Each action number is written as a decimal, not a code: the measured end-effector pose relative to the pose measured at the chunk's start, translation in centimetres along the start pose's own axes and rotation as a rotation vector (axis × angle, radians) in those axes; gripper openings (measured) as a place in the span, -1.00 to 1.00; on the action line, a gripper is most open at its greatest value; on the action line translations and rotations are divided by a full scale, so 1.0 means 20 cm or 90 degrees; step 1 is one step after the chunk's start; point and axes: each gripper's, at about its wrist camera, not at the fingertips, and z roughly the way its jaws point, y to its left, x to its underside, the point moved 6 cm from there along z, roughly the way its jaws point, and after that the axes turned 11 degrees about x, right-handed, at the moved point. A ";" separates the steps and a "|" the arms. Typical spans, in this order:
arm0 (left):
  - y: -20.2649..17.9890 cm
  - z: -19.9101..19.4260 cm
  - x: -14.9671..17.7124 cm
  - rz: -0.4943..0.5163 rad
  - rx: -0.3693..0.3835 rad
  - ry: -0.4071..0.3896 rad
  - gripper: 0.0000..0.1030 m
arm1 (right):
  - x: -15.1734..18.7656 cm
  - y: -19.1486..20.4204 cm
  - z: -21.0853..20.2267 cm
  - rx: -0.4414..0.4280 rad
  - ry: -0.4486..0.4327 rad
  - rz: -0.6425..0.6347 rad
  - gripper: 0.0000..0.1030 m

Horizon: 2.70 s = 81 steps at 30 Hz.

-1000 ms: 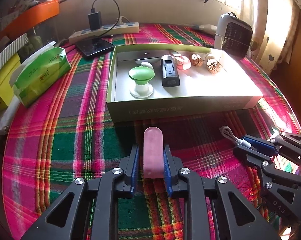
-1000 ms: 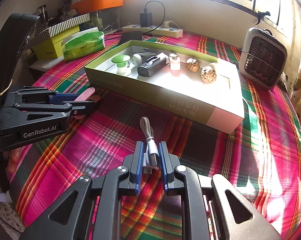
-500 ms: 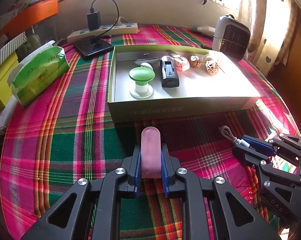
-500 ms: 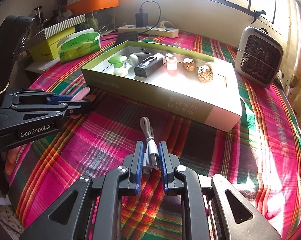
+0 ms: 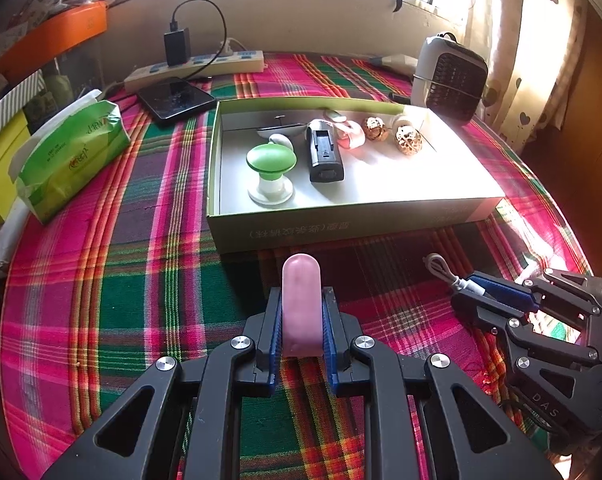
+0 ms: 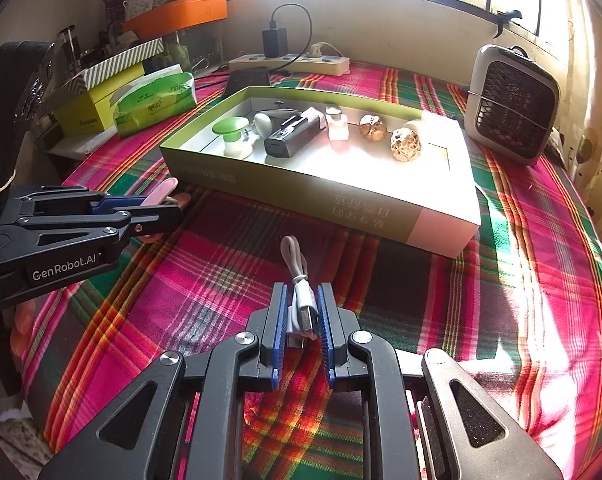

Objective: Organize objects
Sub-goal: 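Carry the pink clip with the left gripper into the box while the right gripper carries the cable there, then open the left gripper to release the pink clip while the right gripper releases the cable in the box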

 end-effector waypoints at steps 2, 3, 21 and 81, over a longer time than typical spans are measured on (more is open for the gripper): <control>-0.01 -0.01 -0.01 0.001 0.005 -0.002 -0.69 | -0.01 -0.01 -0.01 0.000 -0.002 0.003 -0.69; -0.02 -0.01 -0.01 0.003 0.007 -0.004 -0.69 | -0.01 -0.01 -0.01 -0.001 -0.003 0.007 -0.69; -0.19 -0.04 -0.21 0.040 0.052 -0.030 -0.69 | -0.16 -0.13 -0.08 0.017 -0.037 0.049 -0.69; -0.21 0.47 -0.49 0.032 0.038 0.038 -0.59 | -0.43 -0.38 0.38 0.040 0.036 0.079 -0.69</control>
